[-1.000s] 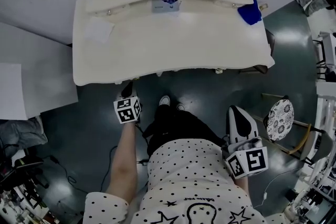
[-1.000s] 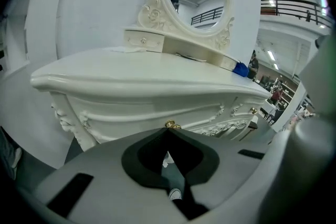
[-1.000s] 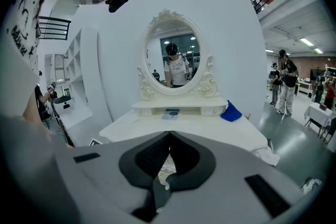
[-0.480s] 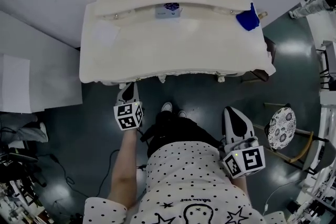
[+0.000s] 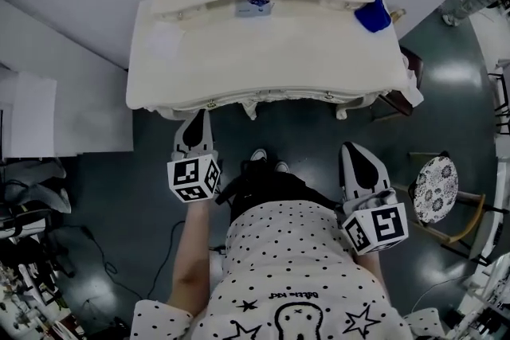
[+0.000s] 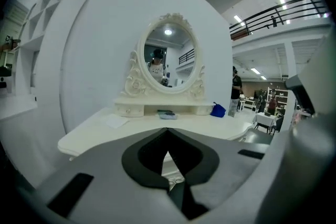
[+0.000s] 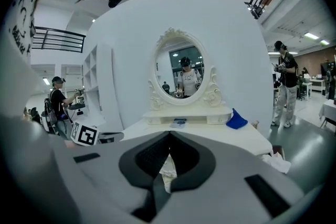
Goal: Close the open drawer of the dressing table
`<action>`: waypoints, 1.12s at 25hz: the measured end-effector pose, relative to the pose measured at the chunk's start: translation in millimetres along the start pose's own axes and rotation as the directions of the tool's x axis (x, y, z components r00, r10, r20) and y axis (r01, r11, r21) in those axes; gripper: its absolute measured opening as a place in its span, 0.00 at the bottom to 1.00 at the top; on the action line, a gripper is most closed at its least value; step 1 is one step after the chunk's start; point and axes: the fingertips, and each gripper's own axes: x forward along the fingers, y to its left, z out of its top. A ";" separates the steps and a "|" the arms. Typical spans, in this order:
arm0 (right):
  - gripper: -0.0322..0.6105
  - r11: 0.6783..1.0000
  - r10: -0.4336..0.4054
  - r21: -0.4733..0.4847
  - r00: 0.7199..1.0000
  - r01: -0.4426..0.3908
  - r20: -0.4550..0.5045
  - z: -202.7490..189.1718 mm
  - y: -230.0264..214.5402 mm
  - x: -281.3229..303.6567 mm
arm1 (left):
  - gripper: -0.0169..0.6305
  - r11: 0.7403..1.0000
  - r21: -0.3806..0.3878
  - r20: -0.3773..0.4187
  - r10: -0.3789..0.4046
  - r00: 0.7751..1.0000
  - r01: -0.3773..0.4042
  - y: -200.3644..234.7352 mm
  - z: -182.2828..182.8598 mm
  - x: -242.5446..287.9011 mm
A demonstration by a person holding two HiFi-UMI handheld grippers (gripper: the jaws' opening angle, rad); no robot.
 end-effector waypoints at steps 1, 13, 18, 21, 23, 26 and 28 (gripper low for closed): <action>0.06 1.000 0.004 -0.001 1.000 -0.004 0.010 0.8 -0.4 -2.1 | 0.04 1.000 0.005 0.025 -0.001 1.000 0.001 -3.7 8.4 -8.5; 0.06 0.998 0.060 -0.009 0.992 -0.059 0.107 11.2 -0.7 -22.4 | 0.04 0.992 0.118 0.352 0.008 0.936 -0.052 -50.7 117.7 -129.4; 0.06 0.998 0.065 -0.014 0.989 -0.064 0.135 12.7 -6.4 -31.2 | 0.04 0.993 0.107 0.404 0.008 0.915 -0.056 -72.1 124.9 -164.2; 0.06 0.997 0.082 -0.020 0.987 -0.080 0.137 11.3 -0.9 -34.9 | 0.04 0.994 0.096 0.402 0.006 0.916 -0.048 -78.2 121.1 -179.2; 0.06 0.994 0.105 -0.035 0.985 -0.101 0.136 12.5 2.9 -34.5 | 0.04 0.995 0.087 0.399 0.010 0.917 -0.049 -81.1 116.9 -186.5; 0.06 0.991 0.131 -0.047 0.982 -0.126 0.134 12.5 8.5 -35.3 | 0.04 0.996 0.078 0.389 0.018 0.921 -0.053 -84.5 110.3 -194.1; 0.06 0.990 0.138 -0.045 0.982 -0.133 0.130 10.6 11.7 -37.5 | 0.04 0.996 0.072 0.382 0.023 0.924 -0.054 -85.3 106.4 -197.2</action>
